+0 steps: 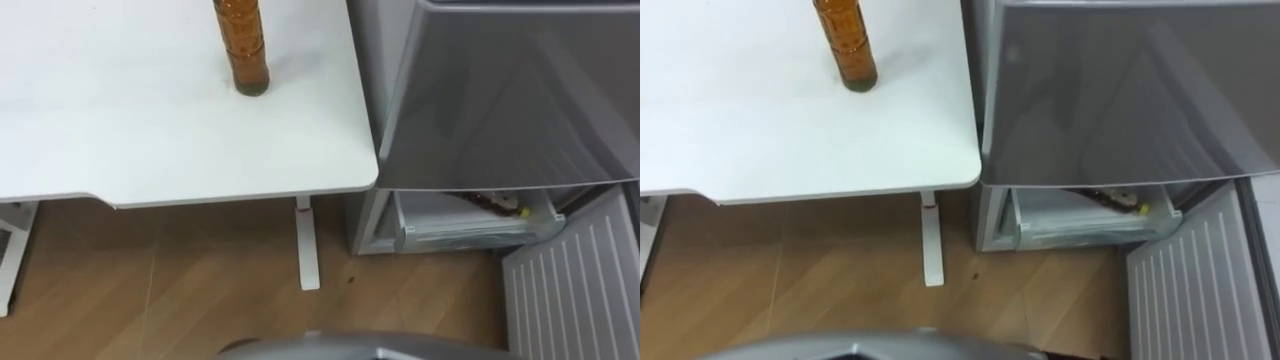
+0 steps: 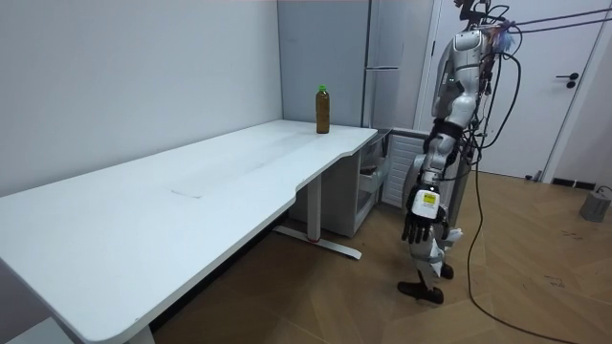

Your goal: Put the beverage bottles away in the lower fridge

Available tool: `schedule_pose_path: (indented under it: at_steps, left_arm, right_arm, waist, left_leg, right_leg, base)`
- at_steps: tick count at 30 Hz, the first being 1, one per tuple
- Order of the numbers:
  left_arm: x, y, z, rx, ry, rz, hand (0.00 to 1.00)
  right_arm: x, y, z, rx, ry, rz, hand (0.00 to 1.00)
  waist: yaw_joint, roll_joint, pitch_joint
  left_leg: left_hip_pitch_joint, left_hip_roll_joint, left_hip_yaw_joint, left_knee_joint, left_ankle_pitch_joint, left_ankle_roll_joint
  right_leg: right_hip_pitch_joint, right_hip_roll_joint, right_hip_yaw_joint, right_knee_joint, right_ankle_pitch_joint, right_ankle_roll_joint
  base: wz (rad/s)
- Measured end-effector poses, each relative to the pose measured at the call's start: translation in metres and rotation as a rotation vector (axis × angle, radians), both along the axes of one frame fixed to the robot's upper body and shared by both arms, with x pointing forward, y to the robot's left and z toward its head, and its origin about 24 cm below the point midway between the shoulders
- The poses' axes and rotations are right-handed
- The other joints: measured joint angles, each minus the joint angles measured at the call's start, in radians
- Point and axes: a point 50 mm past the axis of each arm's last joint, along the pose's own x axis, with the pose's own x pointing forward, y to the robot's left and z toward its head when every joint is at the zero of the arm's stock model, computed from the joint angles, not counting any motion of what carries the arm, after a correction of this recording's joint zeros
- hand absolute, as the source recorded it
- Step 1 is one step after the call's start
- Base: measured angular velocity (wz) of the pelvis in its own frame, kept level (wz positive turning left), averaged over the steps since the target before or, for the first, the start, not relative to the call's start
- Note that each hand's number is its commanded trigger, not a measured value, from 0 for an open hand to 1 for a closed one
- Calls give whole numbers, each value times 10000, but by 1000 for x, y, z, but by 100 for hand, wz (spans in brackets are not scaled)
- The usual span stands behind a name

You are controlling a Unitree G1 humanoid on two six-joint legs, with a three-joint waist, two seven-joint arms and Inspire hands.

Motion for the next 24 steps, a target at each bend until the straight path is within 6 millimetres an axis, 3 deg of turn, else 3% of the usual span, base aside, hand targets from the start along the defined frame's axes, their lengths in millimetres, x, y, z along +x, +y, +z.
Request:
schedule_pose_path:
  at_steps: [7,14,18,20,24]
  left_arm:
    - [61,38,44,4032,-2720,1034,0]
    - [99,46,85,6174,-4780,1329,0]
    - [118,49,119,7513,-6354,1261,0]
    - [130,48,140,7911,-7572,1264,0]
    - [143,44,161,8083,-8796,1087,0]
  right_arm:
    - [-9,-3,1,-609,764,1383,0]
    - [-18,-4,2,-702,891,1461,0]
    - [-19,-6,2,-876,832,1424,0]
    - [-17,-6,2,-866,759,1460,0]
    - [-17,-3,1,-588,729,1508,0]
  waist:
    - [216,289,2]
    - [165,206,-50]
    - [289,167,-57]
    - [299,124,-22]
    - [253,148,4]
  left_leg:
    - [223,-67,-181,-348,2,2]
    - [167,-237,-1104,-206,20,34]
    - [160,-247,-1300,-147,20,34]
    - [128,-261,-1336,-134,20,35]
    - [142,-274,-1378,-210,20,38]
  right_leg:
    - [-1,0,59,60,6,-1]
    - [174,3,-285,-4,7,0]
    - [179,5,-332,-12,7,0]
    - [208,-3,-411,3,7,1]
    - [206,-6,-398,15,6,1]
  base:
    - [-8]
    - [16]
    - [9]
    - [3]
    - [-3]
